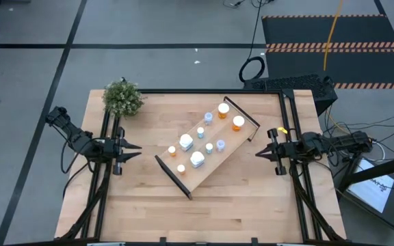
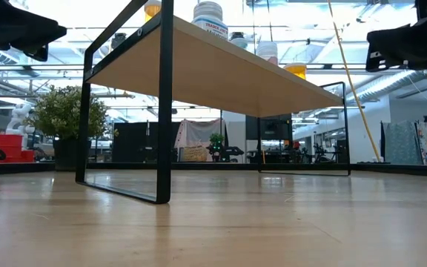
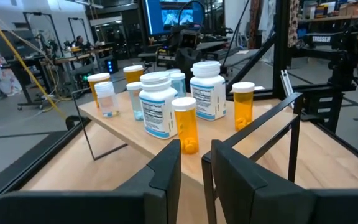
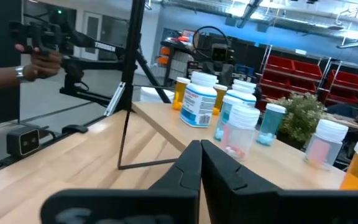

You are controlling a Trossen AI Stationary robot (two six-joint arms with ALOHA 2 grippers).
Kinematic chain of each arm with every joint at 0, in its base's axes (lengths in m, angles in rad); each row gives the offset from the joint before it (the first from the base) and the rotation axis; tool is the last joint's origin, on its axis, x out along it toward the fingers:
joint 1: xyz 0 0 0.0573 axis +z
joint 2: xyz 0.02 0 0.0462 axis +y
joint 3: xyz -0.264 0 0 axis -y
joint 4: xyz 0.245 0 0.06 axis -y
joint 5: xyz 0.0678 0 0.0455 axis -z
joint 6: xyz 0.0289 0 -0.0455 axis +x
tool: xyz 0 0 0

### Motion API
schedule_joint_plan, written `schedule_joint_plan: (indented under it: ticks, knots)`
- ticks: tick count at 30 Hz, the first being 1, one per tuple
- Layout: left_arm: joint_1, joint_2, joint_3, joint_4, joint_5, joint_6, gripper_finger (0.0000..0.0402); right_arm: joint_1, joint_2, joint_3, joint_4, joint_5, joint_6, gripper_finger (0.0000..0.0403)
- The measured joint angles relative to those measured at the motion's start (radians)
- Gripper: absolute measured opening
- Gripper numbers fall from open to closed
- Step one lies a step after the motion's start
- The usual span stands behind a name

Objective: Pick and place medicine bottles onto shelf by color
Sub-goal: Return to Home Position

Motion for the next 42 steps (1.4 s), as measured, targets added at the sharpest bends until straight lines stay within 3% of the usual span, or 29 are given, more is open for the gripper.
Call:
schedule_joint_plan:
  ticks: [21, 27, 42]
  knots:
    - [0.000, 0.000, 0.000, -0.006, 0.001, 0.008, 0.0090, -0.115, 0.000, 0.000, -0.019, -0.027, 0.038, 0.0000]
    - [0.001, 0.000, 0.000, -0.029, -0.005, 0.020, 0.0090, -0.123, 0.000, 0.000, -0.027, 0.058, 0.006, 0.0000]
    - [0.001, -0.084, -0.067, 0.023, 0.070, 0.086, 0.0077, -0.122, 0.000, 0.000, -0.026, 0.055, 0.006, 0.0000]
